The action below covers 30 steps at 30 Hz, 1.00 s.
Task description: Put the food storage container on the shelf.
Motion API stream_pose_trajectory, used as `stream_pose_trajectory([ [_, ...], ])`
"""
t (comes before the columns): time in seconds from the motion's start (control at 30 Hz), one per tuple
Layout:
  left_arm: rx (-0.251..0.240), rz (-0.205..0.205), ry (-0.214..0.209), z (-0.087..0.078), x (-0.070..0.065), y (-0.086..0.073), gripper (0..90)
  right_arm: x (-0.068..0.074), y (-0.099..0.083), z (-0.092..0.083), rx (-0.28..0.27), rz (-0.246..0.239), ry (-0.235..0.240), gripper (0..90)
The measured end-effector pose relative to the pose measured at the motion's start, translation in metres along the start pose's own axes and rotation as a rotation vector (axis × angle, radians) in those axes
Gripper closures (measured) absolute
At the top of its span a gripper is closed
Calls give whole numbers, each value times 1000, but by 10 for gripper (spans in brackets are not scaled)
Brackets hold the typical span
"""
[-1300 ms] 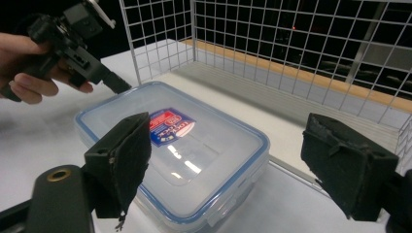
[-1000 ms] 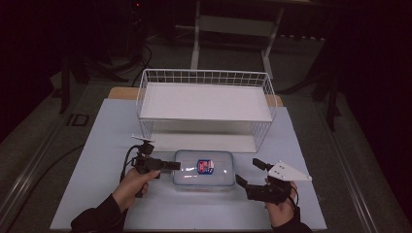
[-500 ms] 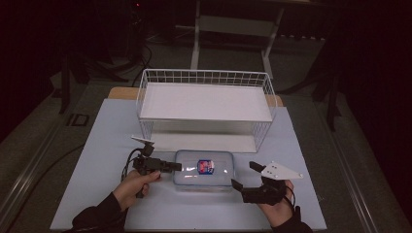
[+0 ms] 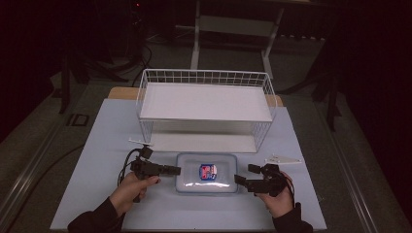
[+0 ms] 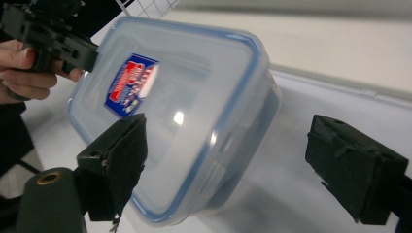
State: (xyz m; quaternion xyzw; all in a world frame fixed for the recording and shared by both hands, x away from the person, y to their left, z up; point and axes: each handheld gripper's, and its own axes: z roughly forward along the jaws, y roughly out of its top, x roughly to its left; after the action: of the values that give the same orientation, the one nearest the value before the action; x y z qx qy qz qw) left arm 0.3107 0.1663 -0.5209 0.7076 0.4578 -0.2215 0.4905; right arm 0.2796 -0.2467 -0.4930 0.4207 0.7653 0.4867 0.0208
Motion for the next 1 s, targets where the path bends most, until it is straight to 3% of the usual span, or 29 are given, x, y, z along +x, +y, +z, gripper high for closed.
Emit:
stream_pose_trajectory([
  [0.17,2,41,-4,-2,-5,-4,579,-10,-1,8,42,94,108,198],
  [0.27,1,55,-6,-3,-6,-6,582,-13,-2,14,74,118,133,232],
  [0.37,-5,58,-9,-3,-6,-7,583,-17,-4,17,85,138,169,341],
  [0.43,-5,68,-7,-3,-7,-8,583,-19,-5,17,91,175,232,416],
  [0.67,-10,79,2,-3,-10,-10,584,-18,-5,12,94,202,232,484],
  [0.83,-28,115,50,-3,-21,-16,581,-15,-5,8,95,198,226,507],
  [1.0,-51,134,72,-3,-28,-15,580,-15,-5,5,83,204,228,513],
])
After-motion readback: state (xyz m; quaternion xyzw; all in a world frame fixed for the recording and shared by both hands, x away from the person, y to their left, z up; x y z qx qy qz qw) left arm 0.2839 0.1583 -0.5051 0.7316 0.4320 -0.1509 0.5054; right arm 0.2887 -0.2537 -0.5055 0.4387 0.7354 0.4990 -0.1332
